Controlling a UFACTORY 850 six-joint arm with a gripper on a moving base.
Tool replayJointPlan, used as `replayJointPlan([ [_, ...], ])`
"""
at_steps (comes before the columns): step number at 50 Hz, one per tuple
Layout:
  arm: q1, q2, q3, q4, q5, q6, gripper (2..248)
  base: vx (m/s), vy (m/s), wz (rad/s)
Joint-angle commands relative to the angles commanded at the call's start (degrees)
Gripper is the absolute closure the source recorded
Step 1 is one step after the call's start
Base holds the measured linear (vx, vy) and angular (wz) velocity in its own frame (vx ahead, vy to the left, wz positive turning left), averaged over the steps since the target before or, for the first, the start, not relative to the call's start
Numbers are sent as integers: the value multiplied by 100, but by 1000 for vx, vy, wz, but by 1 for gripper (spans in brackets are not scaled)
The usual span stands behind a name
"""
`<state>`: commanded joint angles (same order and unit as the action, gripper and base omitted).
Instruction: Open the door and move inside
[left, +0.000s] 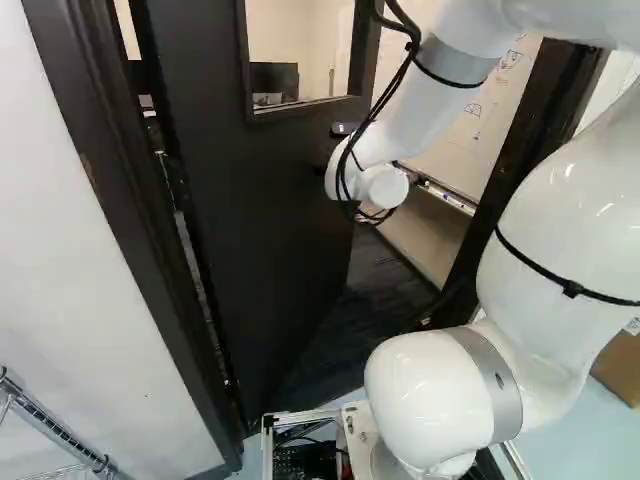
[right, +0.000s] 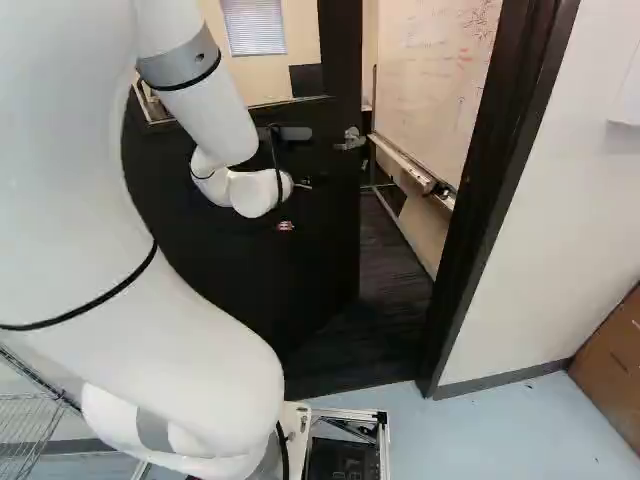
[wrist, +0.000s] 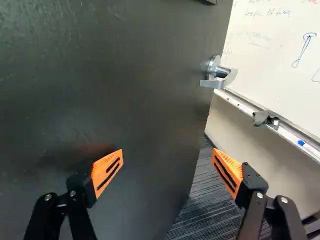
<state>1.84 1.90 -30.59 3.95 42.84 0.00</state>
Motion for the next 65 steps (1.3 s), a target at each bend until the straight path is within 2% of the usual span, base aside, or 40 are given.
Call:
replayJointPlan([
  [23,210,-251,-252,236,0,0,3,0,0,0],
  [65,696,-761,-783,248,0,0,3,0,0,0],
])
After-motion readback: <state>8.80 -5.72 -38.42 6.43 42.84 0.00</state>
